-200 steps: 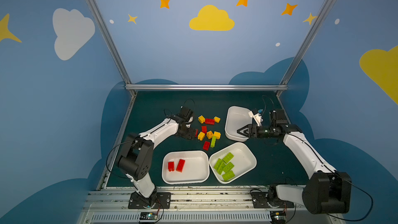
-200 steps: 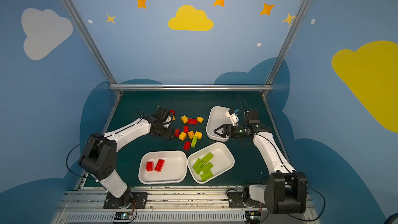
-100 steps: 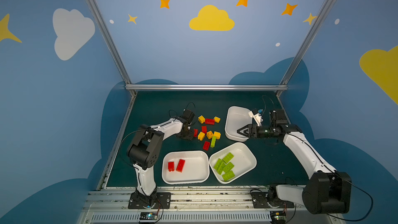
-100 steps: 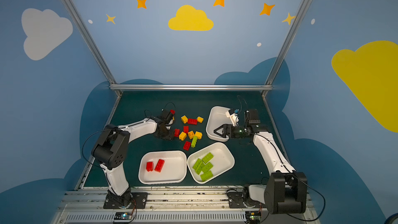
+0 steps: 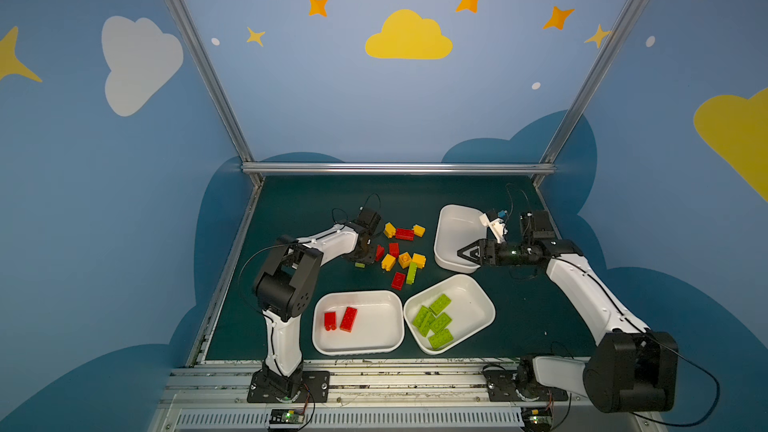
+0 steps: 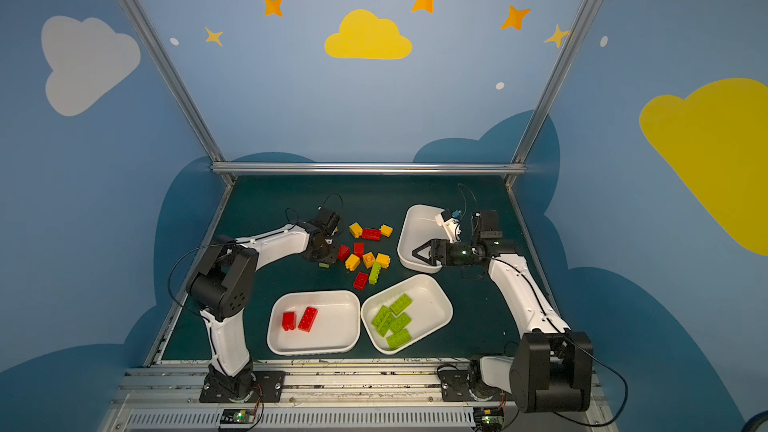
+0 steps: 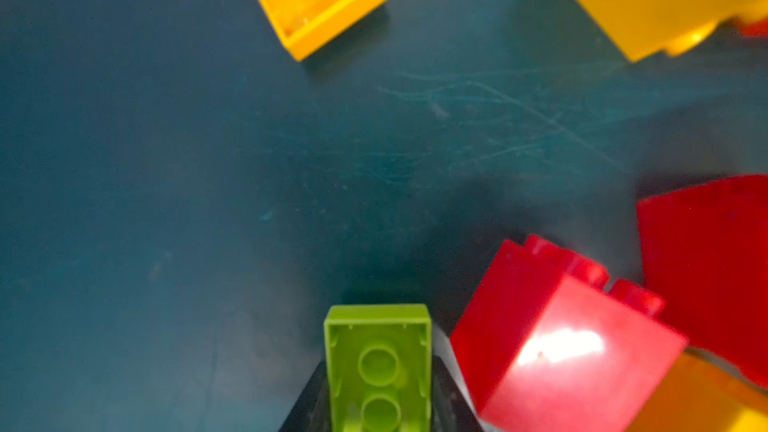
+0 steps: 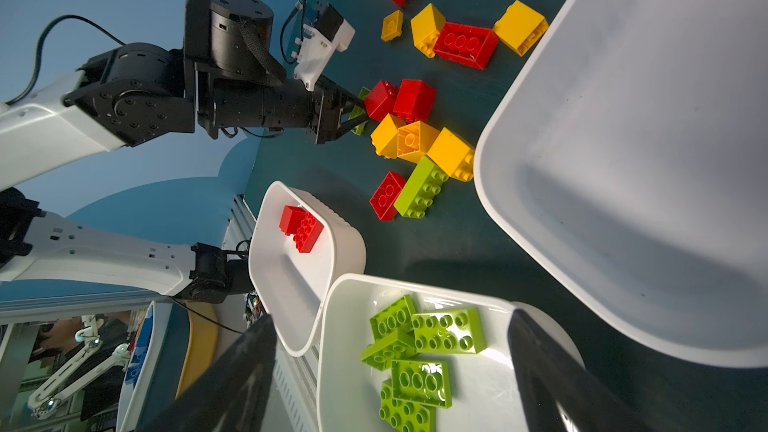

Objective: Sort the legos into containers by color
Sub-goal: 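Return the left gripper to the pile and grasp a lime-green brick, then carry the lime-green brick with the left gripper and drop it into the middle bin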

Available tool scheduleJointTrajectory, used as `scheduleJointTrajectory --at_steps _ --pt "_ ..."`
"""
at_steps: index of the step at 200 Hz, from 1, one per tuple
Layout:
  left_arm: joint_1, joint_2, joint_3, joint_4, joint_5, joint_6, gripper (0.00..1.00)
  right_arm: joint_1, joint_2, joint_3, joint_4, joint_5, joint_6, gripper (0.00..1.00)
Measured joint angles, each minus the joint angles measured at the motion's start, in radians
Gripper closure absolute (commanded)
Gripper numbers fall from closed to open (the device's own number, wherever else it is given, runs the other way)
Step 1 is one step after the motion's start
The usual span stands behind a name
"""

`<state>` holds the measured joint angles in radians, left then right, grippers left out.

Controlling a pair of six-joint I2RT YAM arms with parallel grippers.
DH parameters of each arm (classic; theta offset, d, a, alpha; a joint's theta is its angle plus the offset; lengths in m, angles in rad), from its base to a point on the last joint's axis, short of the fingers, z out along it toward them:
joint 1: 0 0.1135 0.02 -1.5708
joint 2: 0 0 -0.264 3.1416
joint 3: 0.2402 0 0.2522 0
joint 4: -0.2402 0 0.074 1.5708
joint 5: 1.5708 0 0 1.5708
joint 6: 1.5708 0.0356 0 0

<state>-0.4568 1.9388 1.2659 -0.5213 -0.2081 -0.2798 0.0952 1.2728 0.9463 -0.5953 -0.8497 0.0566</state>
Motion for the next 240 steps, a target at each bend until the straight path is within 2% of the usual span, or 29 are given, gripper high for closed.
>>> scheduleJointTrajectory --at_steps 36,70,98,122,153,183,240 --pt "-0.004 -0.039 -0.002 -0.045 -0.019 0.004 0.73 -0.002 0.000 0.000 0.000 0.000 0.000 0.14" --pt "-0.043 -0.199 -0.002 -0.112 -0.026 0.011 0.72 -0.003 0.000 0.000 0.000 0.000 0.000 0.14" --pt "-0.137 -0.320 0.005 -0.153 0.048 0.010 0.72 -0.005 0.000 0.000 0.001 0.000 0.000 0.14" --pt "-0.274 -0.360 0.009 -0.158 0.124 -0.009 0.72 -0.008 0.000 0.000 0.005 0.000 0.000 0.14" --pt "-0.454 -0.342 0.009 -0.108 0.208 -0.043 0.71 -0.010 0.000 0.000 0.017 0.000 0.010 0.14" --pt "-0.585 -0.262 0.005 -0.001 0.263 -0.046 0.70 -0.013 0.003 0.000 0.024 0.000 0.015 0.14" --pt "-0.664 -0.122 -0.033 0.185 0.369 -0.031 0.68 -0.021 0.011 0.000 0.031 0.000 0.015 0.14"
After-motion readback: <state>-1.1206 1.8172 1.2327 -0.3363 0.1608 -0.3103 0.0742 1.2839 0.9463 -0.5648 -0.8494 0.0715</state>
